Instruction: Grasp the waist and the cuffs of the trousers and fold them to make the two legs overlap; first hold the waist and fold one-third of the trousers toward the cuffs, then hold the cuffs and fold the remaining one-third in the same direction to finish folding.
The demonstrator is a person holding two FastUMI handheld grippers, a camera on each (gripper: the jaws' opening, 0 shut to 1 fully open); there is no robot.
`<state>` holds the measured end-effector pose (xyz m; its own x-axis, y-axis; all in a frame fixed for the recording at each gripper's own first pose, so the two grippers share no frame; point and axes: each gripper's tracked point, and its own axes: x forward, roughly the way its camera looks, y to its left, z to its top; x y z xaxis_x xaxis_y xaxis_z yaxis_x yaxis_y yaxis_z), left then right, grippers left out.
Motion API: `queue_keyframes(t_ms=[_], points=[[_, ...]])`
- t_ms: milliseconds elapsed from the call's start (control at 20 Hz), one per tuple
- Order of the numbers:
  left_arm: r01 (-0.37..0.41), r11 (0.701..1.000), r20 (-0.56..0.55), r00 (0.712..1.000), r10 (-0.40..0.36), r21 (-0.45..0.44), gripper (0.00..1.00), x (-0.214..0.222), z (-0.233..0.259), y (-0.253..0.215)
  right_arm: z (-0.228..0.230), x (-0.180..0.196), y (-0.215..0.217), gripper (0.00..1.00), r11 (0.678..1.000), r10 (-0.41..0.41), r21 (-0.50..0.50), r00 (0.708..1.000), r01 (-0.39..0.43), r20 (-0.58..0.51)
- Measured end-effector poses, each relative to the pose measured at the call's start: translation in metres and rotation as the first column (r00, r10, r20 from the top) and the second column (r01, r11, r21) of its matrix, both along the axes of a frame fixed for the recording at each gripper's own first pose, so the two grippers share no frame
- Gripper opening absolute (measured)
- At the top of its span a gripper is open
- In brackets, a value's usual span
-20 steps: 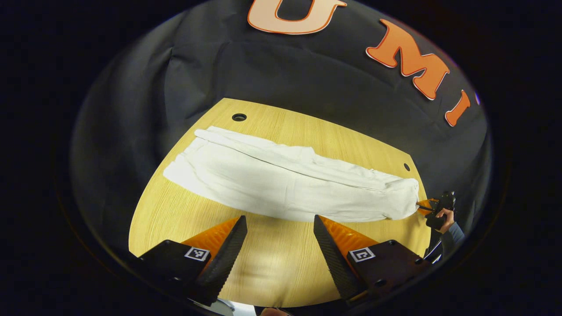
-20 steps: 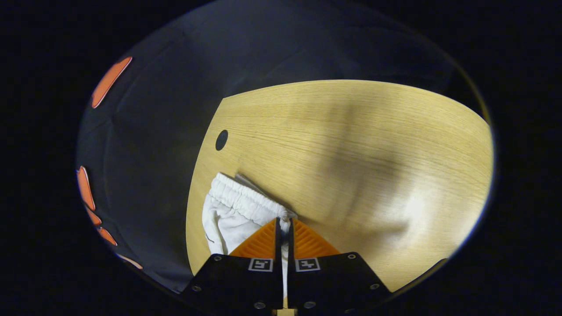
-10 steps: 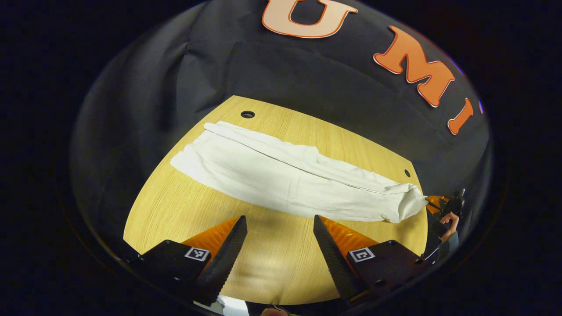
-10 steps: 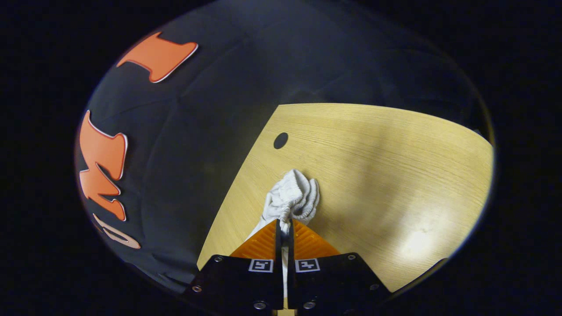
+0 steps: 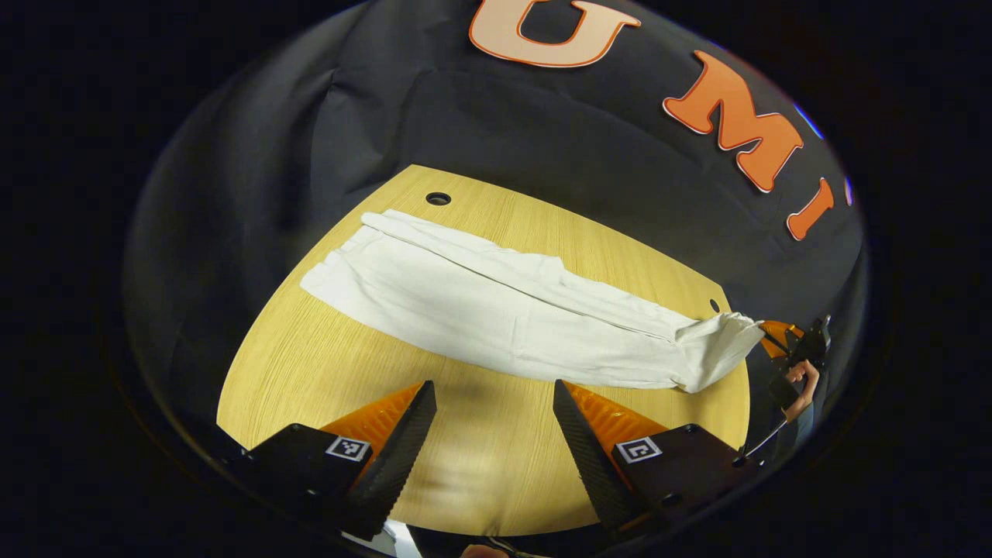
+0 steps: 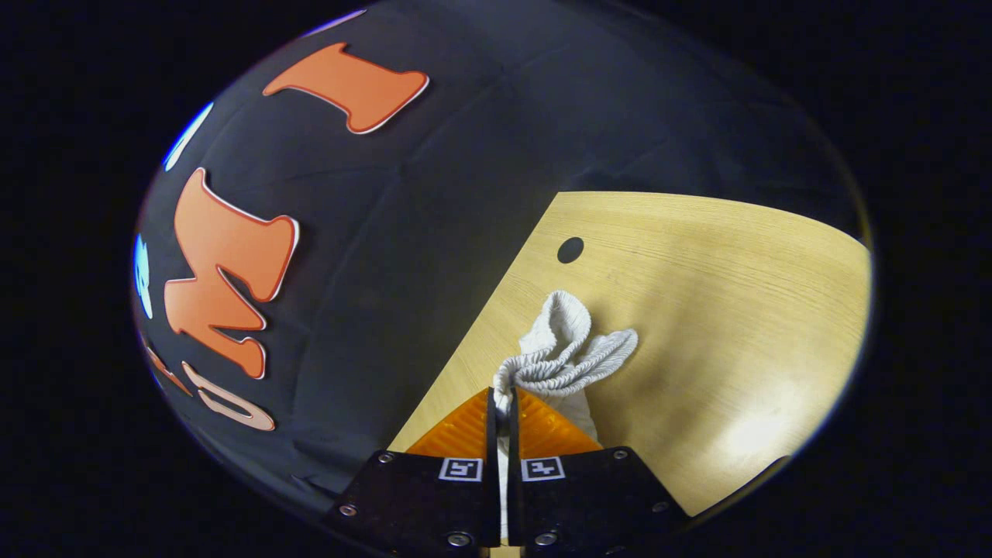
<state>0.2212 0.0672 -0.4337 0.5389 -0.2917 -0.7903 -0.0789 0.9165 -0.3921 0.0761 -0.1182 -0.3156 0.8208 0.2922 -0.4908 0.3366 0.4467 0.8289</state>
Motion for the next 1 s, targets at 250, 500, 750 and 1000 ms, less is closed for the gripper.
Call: queue_keyframes(t_ms=[250, 500, 750, 1000], points=[[0.036, 0.999, -0.025, 0.999, -0.037, -0.024, 0.99, -0.007, -0.005, 0.000, 0.007, 0.006, -0.003, 0.04, 1.000, 0.007, -0.024, 0.999, -0.006, 0.038], [0.052, 0.997, -0.038, 0.998, -0.054, -0.052, 0.99, -0.005, -0.003, -0.002, 0.004, 0.009, 0.003, 0.04, 0.998, 0.049, -0.036, 0.996, -0.046, 0.072], [0.049, 0.996, -0.060, 0.997, -0.054, -0.073, 0.99, -0.009, -0.008, -0.002, -0.010, 0.002, 0.005, 0.04, 0.988, 0.151, -0.055, 0.984, -0.146, 0.095], [0.035, 0.994, -0.085, 0.995, -0.044, -0.108, 0.99, -0.010, -0.011, -0.005, -0.032, -0.007, 0.014, 0.04, 0.948, 0.301, -0.127, 0.952, -0.292, 0.057]])
